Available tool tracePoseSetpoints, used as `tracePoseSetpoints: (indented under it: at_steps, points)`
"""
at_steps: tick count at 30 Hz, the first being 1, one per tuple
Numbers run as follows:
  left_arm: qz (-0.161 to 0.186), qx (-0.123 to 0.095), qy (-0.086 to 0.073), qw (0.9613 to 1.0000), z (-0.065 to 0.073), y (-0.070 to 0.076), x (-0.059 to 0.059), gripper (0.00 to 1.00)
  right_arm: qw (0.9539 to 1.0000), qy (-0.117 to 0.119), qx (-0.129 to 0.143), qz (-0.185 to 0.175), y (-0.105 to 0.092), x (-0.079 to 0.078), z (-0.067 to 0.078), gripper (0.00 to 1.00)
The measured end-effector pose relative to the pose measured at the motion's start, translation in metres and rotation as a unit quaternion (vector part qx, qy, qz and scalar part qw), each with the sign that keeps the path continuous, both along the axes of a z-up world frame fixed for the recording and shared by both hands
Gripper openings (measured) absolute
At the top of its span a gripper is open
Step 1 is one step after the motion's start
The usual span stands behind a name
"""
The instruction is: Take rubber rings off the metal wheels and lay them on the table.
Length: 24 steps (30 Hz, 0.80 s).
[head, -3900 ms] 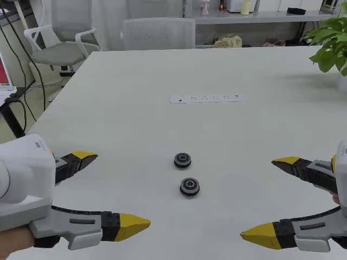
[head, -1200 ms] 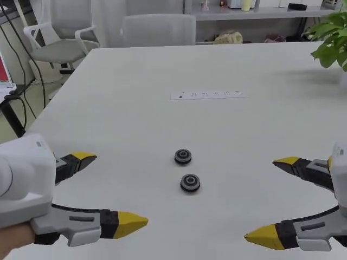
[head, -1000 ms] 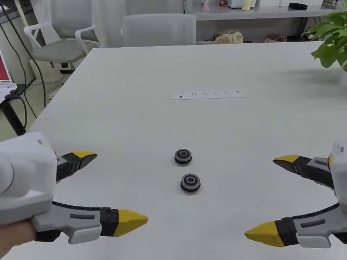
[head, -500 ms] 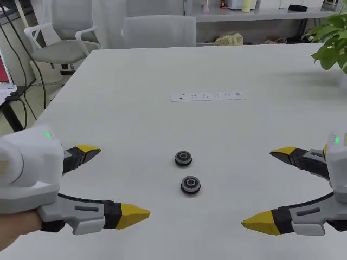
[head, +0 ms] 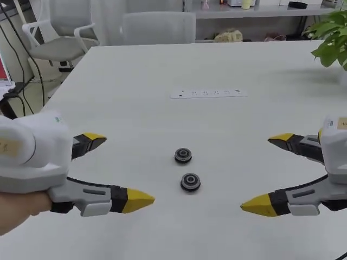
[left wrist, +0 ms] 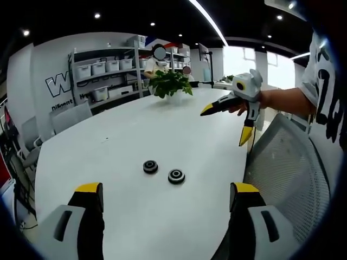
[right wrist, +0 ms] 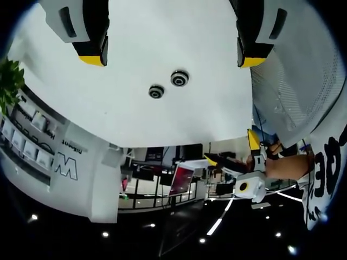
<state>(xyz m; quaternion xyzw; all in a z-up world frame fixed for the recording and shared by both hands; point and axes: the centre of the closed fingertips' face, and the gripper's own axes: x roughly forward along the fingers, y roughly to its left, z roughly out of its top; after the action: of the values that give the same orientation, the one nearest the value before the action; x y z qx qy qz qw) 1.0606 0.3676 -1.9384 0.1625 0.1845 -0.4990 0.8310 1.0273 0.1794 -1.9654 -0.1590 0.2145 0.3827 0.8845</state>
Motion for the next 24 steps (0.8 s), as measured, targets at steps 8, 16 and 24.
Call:
tracePoseSetpoints:
  at_steps: [8,16,24]
  points:
    - [-0.004,-0.001,0.003,1.0000,-0.002,-0.005,0.007,0.95,1.0000,-0.005,-0.001,0.006,0.003,0.007,0.002,0.99]
    - [-0.008,0.002,0.007,0.9999,-0.005,-0.010,0.013,0.95,0.9999,-0.008,-0.005,0.012,0.004,0.014,0.001,0.99]
    - [-0.006,0.006,0.008,0.9999,-0.009,-0.014,0.019,0.95,0.9998,-0.008,-0.003,0.018,0.008,0.020,-0.002,0.99]
